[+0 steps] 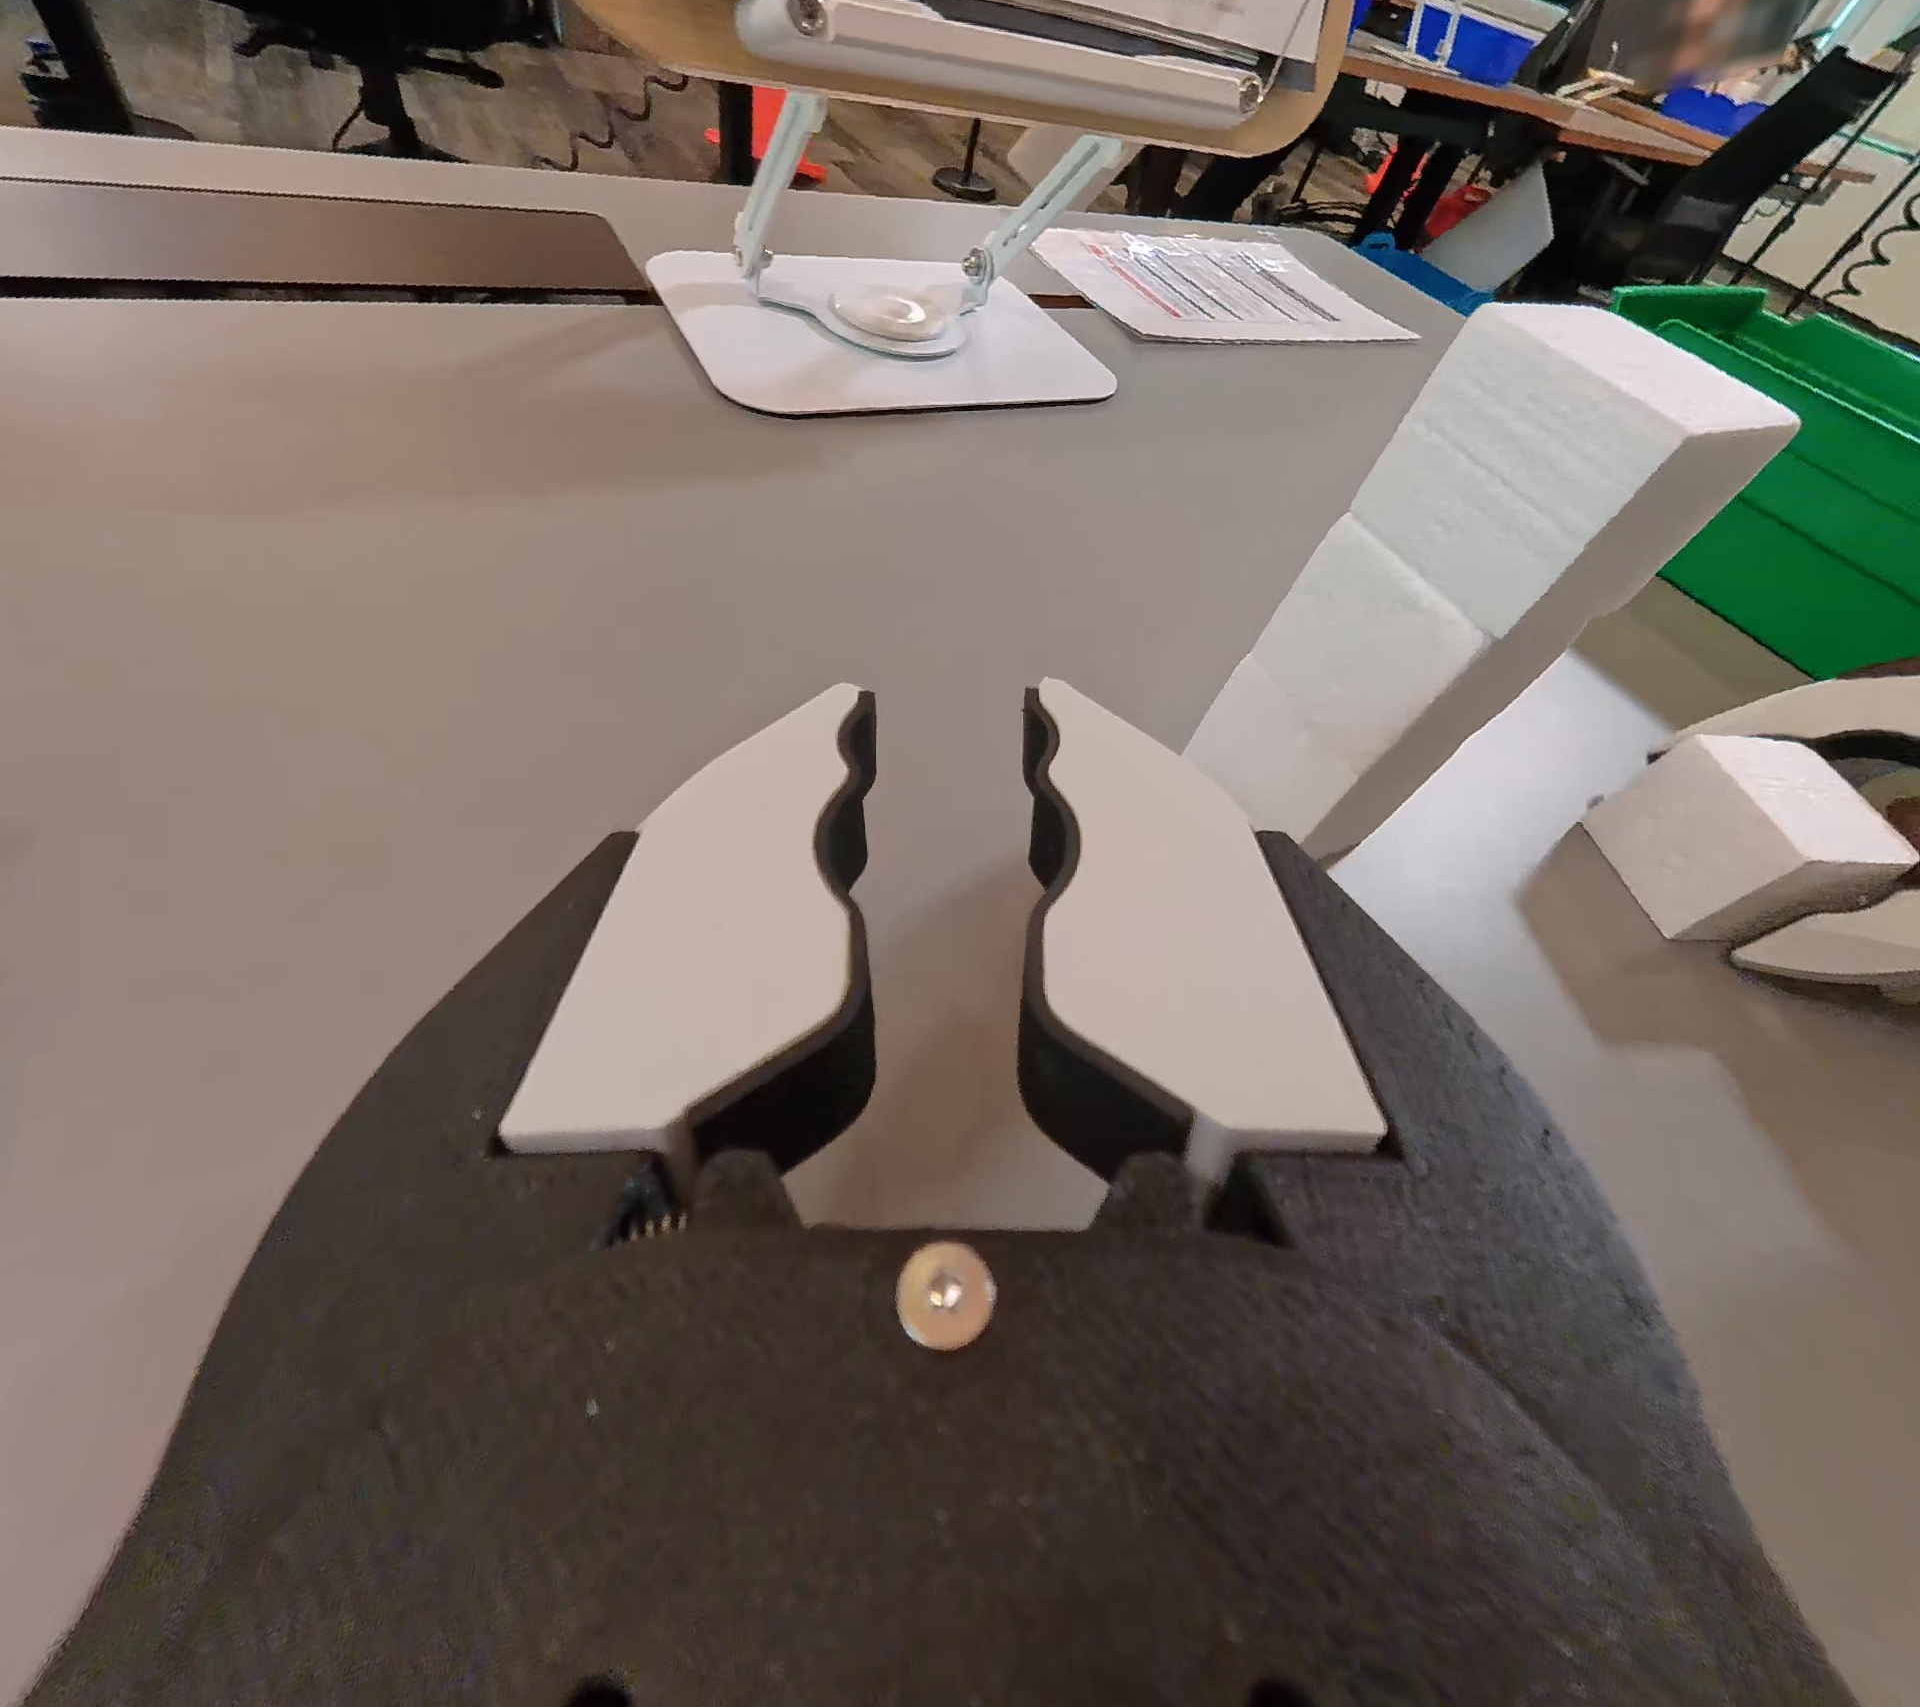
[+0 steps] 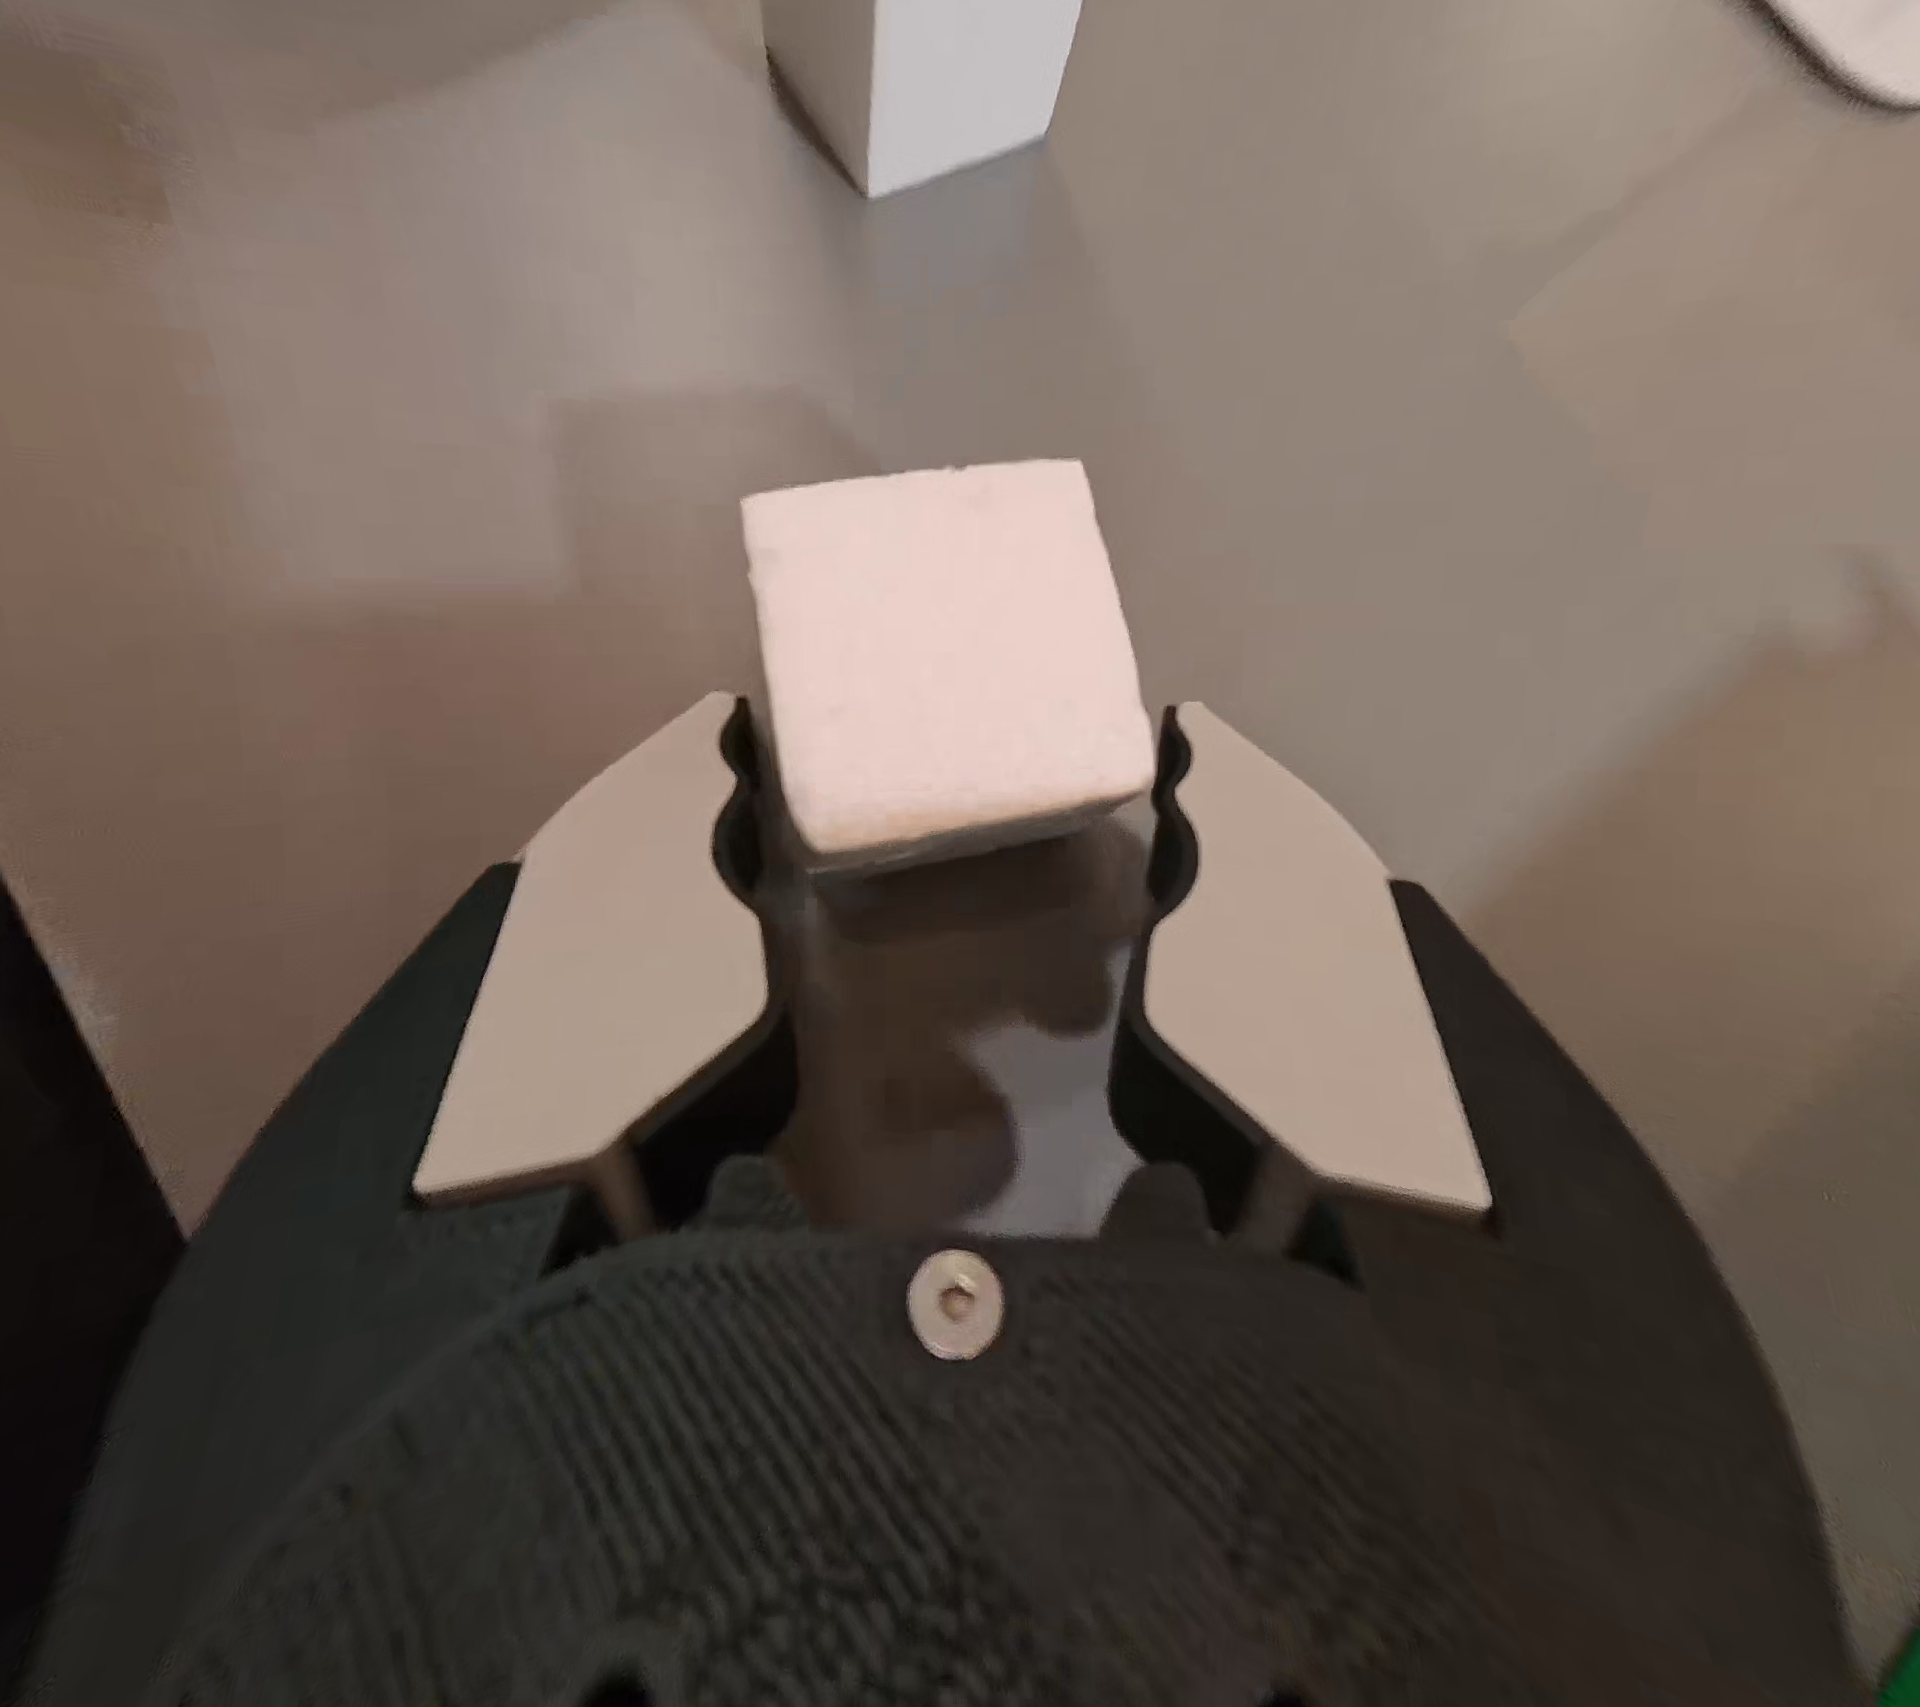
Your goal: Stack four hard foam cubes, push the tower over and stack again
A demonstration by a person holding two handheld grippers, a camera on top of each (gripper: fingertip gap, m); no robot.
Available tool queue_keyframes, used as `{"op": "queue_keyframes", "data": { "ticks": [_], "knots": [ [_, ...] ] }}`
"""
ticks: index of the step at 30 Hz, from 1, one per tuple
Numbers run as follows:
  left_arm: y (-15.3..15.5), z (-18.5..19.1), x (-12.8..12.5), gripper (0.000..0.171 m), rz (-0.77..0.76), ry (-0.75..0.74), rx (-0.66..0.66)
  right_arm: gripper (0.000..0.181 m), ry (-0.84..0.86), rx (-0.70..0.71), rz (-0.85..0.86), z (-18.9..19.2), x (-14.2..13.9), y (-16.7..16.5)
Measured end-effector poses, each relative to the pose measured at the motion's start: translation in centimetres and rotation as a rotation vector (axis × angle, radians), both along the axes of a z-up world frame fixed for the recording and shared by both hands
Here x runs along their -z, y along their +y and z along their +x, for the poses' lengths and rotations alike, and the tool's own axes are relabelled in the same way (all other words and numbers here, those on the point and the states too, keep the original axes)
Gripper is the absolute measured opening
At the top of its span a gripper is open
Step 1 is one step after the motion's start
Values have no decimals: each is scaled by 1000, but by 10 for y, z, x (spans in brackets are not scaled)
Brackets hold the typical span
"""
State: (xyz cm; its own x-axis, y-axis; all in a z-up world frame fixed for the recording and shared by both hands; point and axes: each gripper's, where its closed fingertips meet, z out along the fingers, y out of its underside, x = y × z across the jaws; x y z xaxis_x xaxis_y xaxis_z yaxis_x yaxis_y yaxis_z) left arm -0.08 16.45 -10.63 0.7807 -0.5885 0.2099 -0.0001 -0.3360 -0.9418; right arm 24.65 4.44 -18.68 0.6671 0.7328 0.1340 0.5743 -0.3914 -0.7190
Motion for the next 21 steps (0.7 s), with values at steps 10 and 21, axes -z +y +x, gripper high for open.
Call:
{"op": "queue_keyframes", "data": {
  "ticks": [10,21],
  "knots": [
    [-5,-23,0,28,1,-14,-56,65,273,-45,42,-16,-45,11],
    [-19,-5,-5,32,47,38,-32,65,182,-76,295,-25,-114,28]
  ]
}}
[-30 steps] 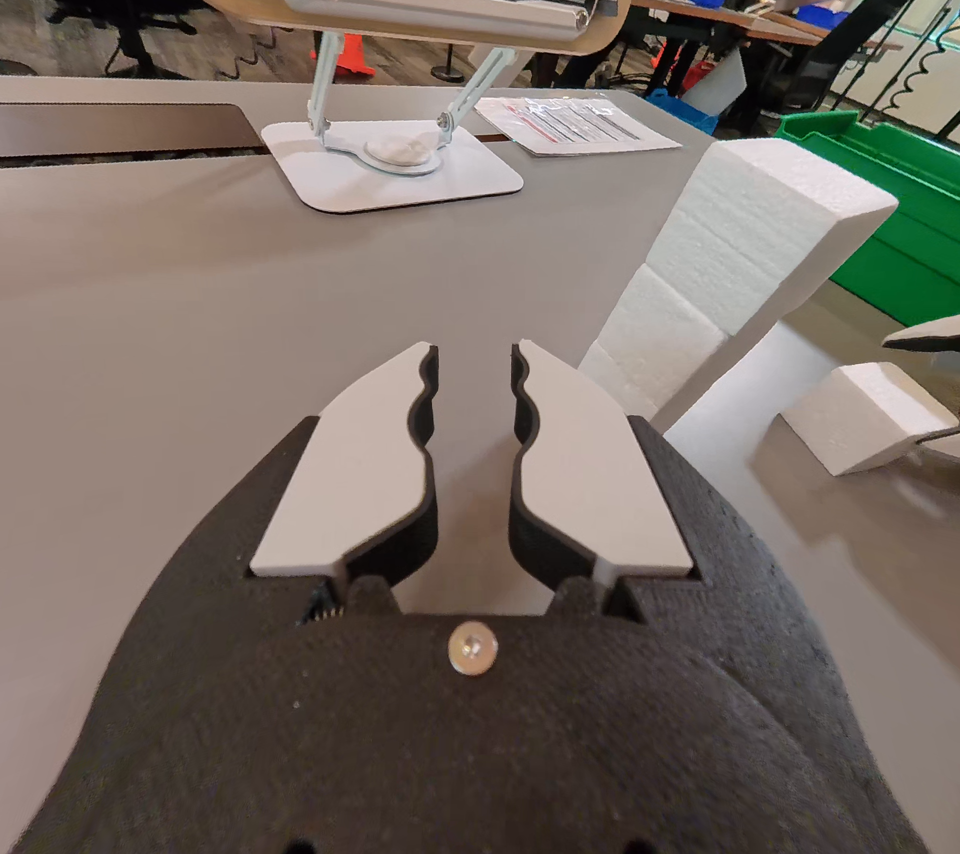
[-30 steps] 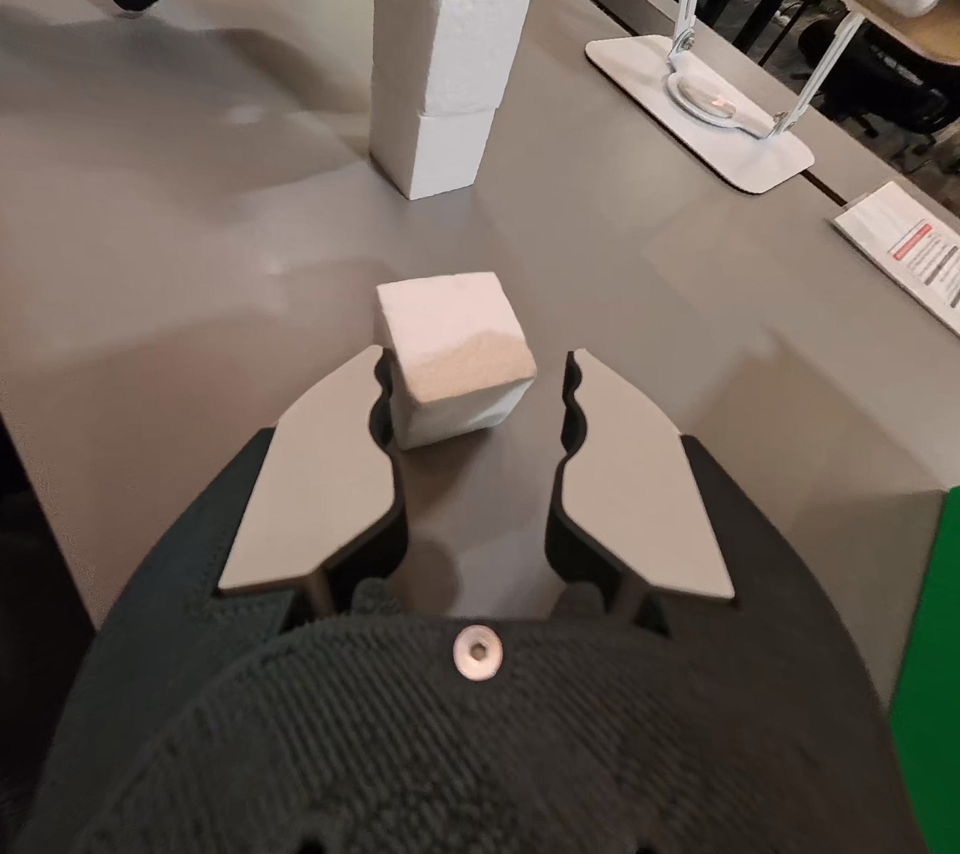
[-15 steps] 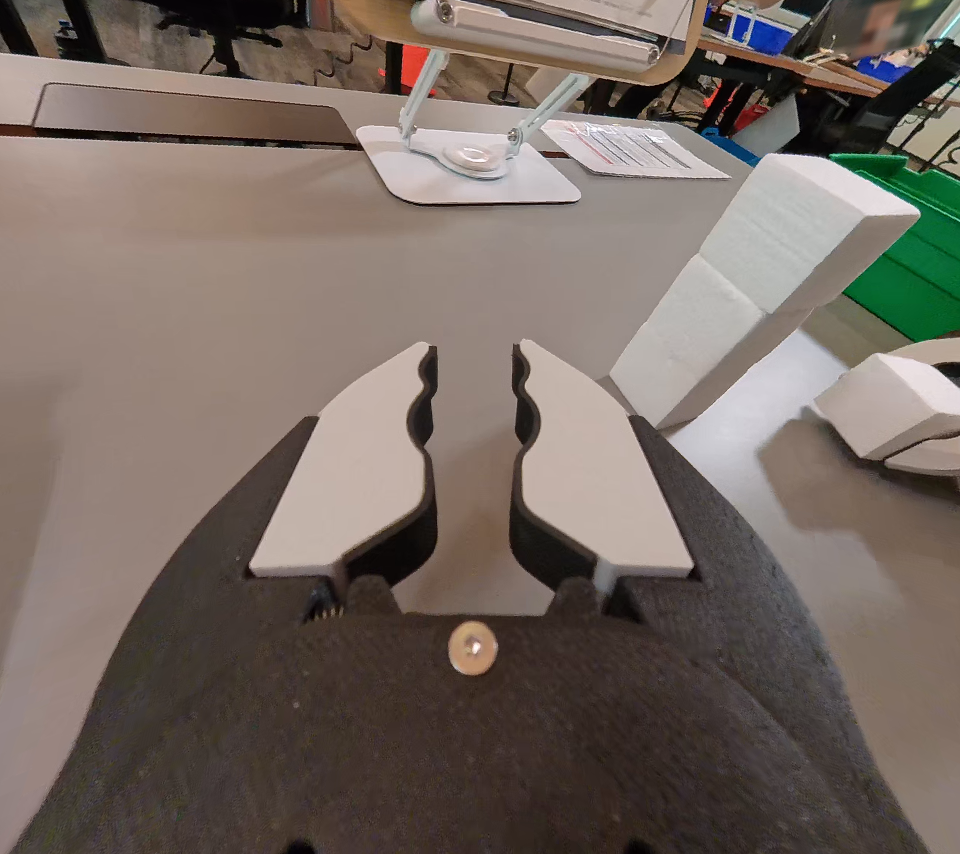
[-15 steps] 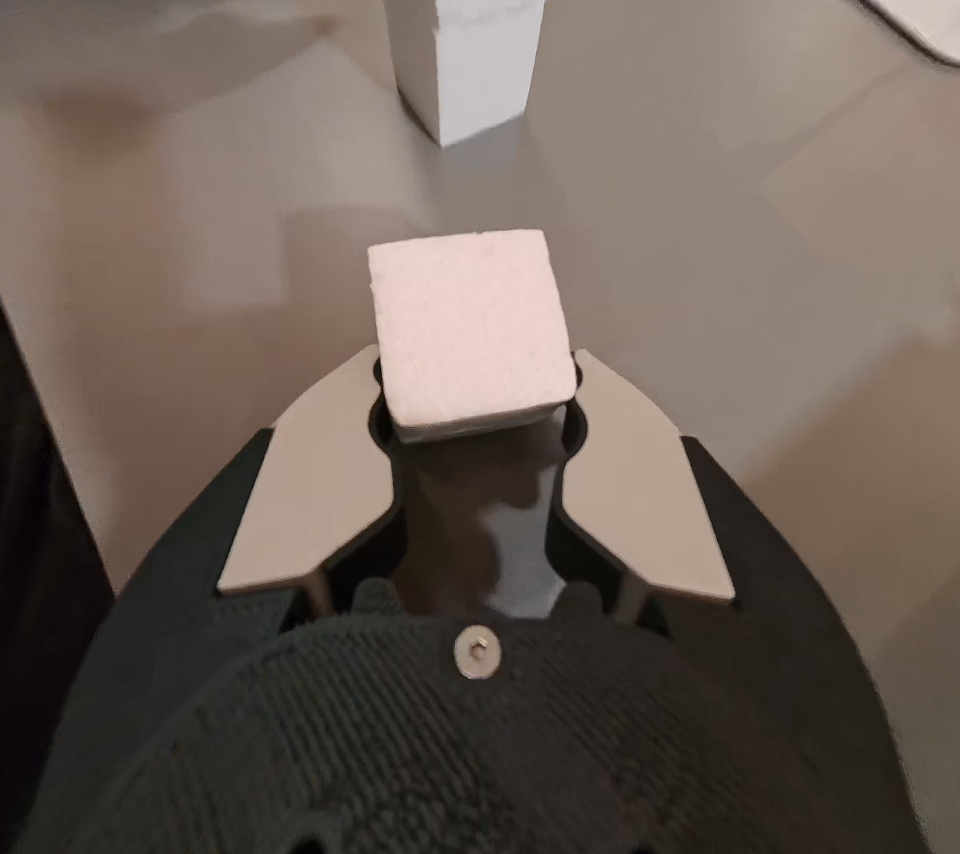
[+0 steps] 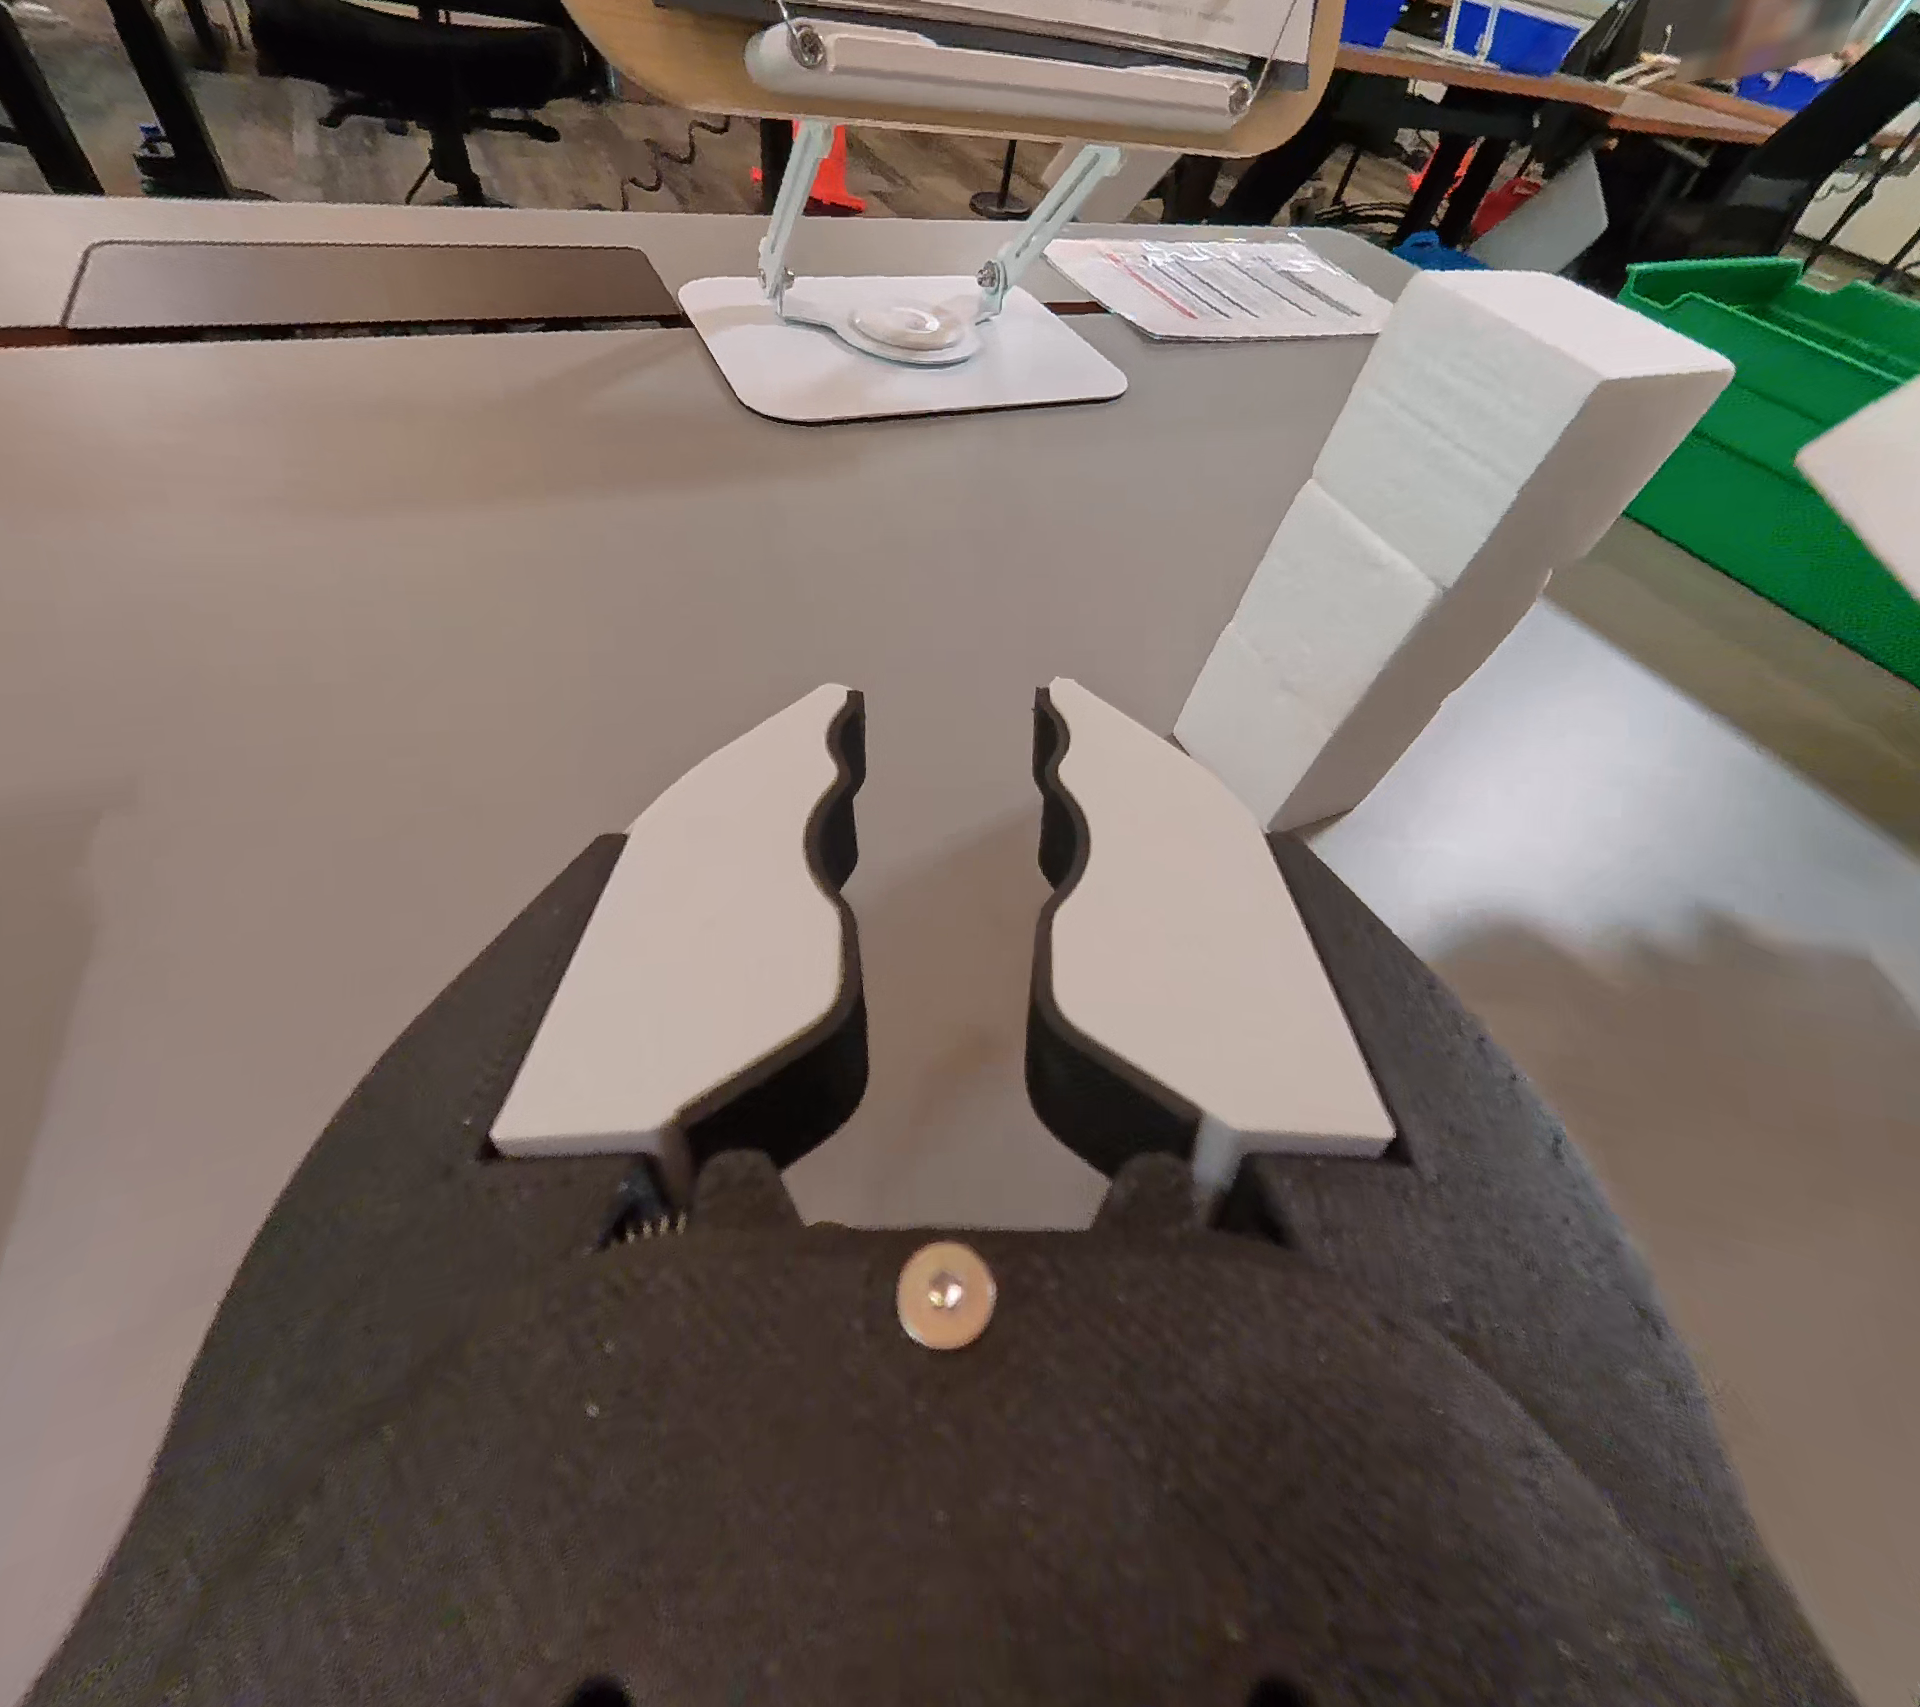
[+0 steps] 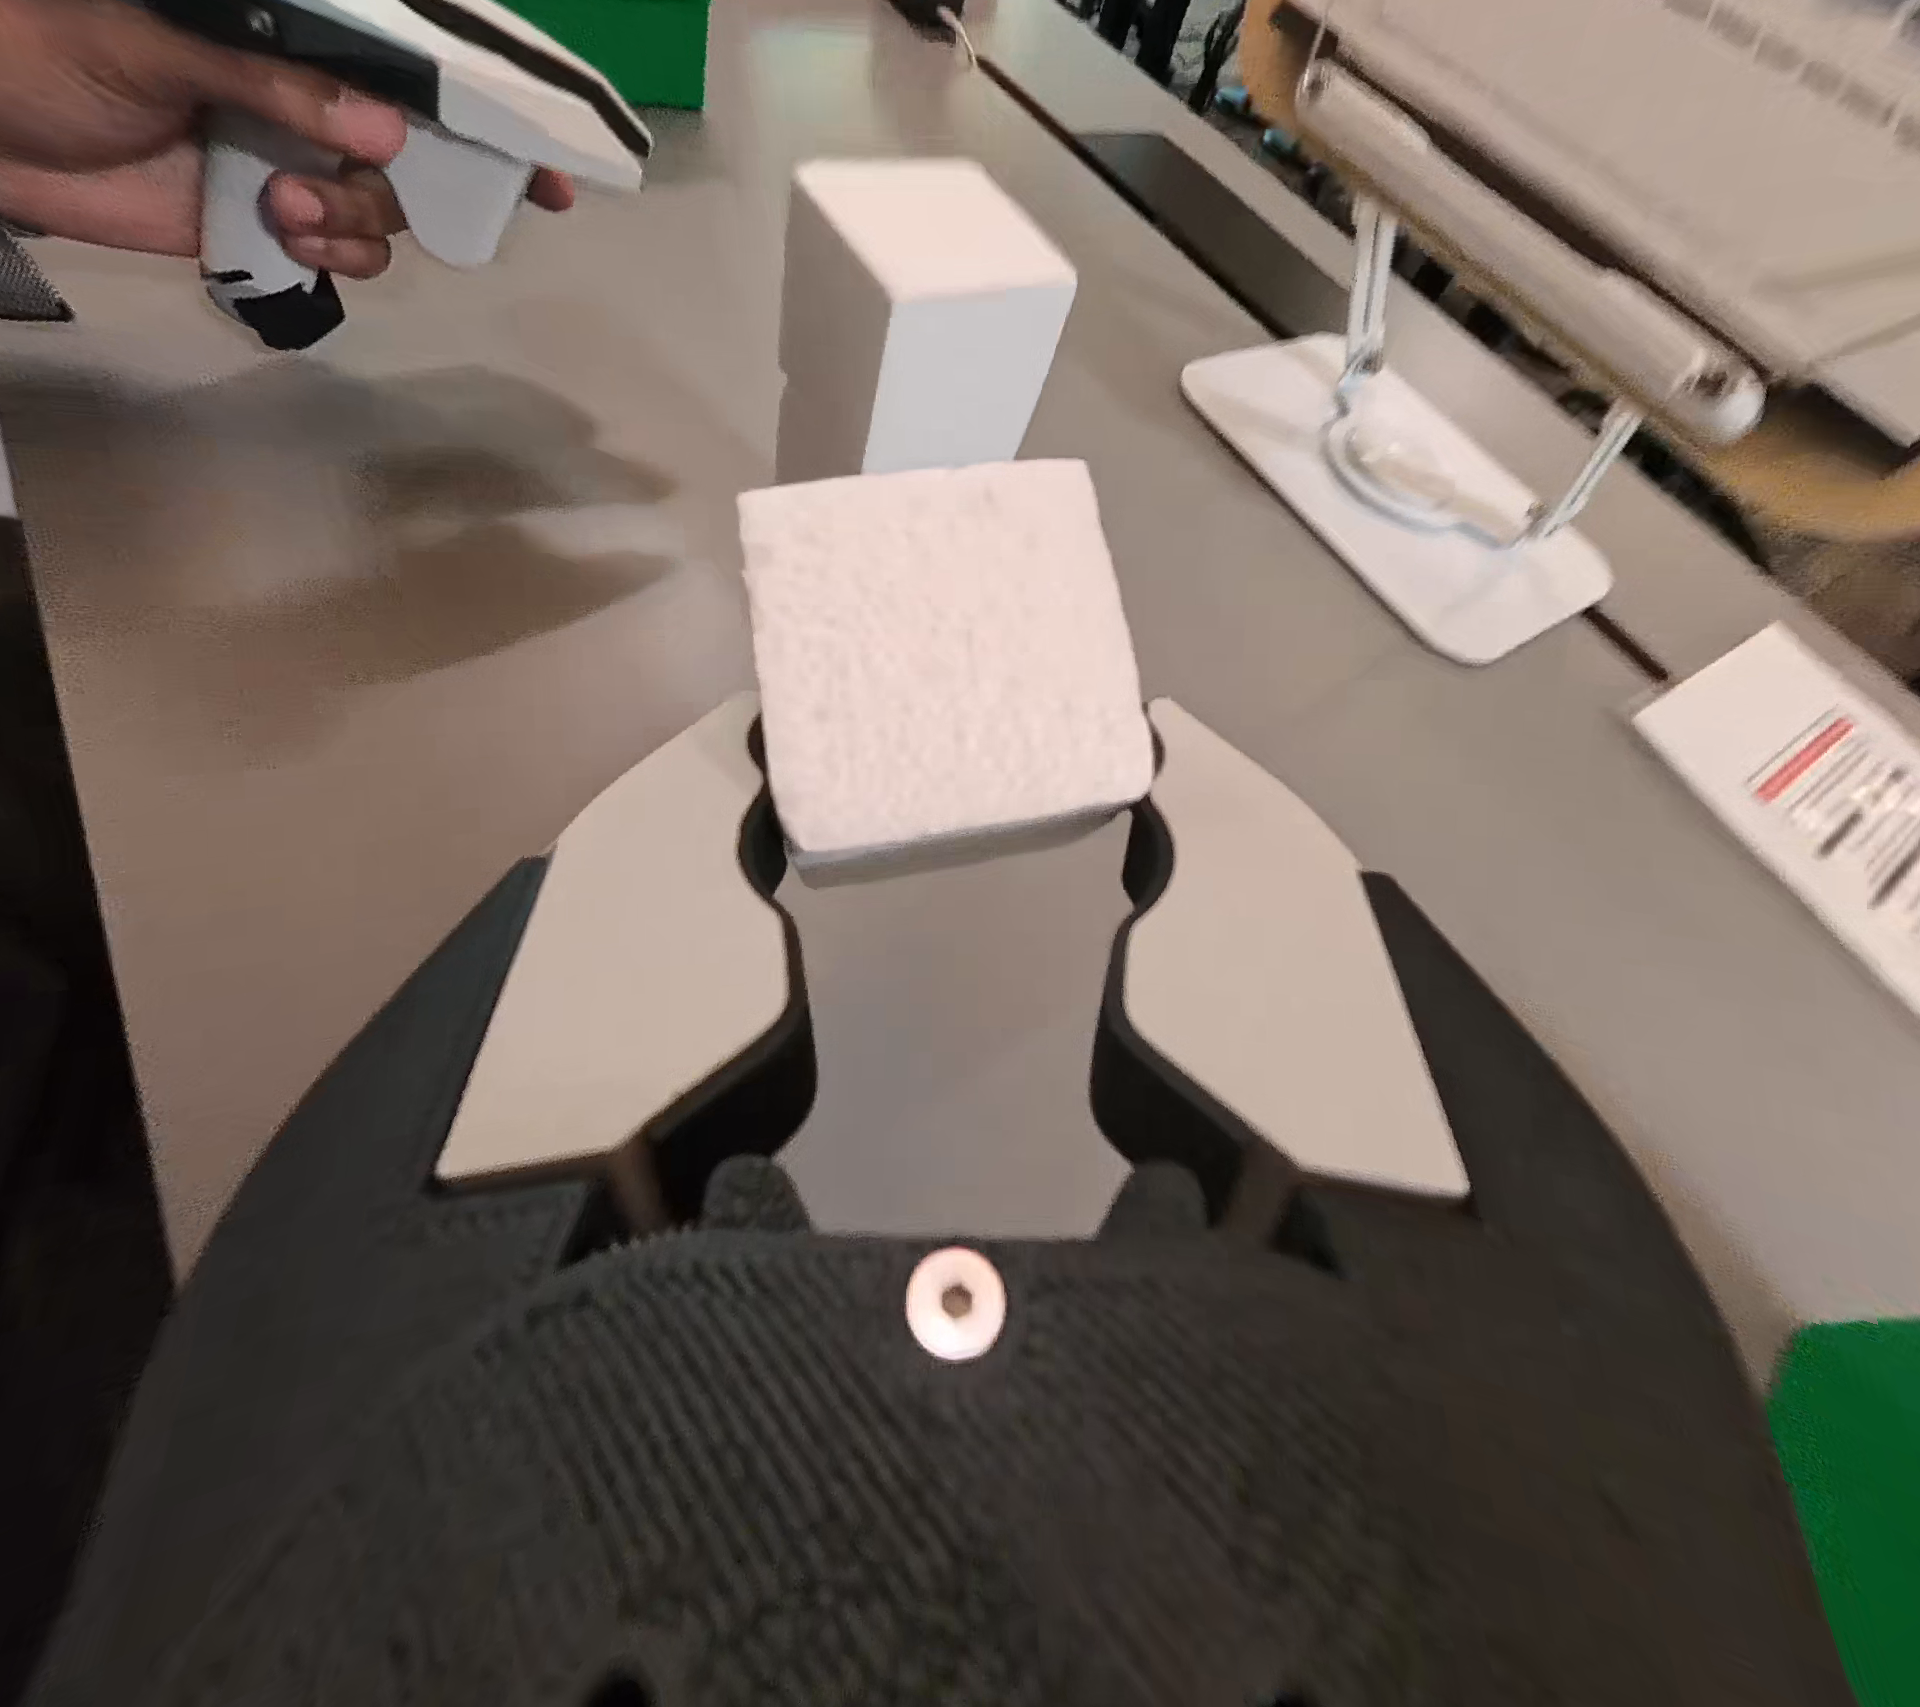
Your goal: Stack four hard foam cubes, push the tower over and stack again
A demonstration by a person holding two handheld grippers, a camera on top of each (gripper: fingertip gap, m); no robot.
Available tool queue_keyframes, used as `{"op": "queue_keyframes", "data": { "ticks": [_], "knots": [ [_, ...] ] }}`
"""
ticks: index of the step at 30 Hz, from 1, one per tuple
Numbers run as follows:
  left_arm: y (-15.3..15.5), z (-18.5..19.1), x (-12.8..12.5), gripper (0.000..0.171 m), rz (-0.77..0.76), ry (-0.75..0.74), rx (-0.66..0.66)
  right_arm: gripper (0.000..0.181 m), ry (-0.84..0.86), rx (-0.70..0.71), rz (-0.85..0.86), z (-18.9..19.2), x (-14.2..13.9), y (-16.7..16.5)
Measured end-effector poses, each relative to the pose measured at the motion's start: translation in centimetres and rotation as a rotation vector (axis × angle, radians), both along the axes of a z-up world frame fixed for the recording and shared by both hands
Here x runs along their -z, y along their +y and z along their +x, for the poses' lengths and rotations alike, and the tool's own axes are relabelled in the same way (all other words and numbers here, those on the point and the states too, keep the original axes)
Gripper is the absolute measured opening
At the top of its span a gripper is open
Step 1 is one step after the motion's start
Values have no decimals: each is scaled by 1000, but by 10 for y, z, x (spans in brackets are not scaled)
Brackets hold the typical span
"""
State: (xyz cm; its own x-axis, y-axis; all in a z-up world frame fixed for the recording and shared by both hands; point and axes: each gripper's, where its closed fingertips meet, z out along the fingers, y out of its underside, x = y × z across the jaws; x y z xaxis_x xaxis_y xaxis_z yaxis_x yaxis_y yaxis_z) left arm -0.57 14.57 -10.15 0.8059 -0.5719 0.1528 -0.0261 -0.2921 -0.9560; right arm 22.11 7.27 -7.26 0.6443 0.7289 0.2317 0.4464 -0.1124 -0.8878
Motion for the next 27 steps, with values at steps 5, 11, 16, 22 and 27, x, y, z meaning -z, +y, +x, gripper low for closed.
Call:
{"op": "queue_keyframes", "data": {
  "ticks": [5,11,16,22,27],
  "knots": [
    [4,2,9,42,-60,26,-28,65,-82,-99,-36,-26,-40,26],
    [-2,15,15,45,-105,9,37,65,-208,-222,-33,-69,-79,49],
    [-12,25,15,45,-163,-53,111,65,-278,-211,-125,-80,-66,59],
    [-15,22,20,43,-170,-40,155,65,-248,-165,-45,-69,-76,67],
    [-15,22,22,43,-231,-99,174,65,-226,-281,-180,-81,-62,59]
  ]
}}
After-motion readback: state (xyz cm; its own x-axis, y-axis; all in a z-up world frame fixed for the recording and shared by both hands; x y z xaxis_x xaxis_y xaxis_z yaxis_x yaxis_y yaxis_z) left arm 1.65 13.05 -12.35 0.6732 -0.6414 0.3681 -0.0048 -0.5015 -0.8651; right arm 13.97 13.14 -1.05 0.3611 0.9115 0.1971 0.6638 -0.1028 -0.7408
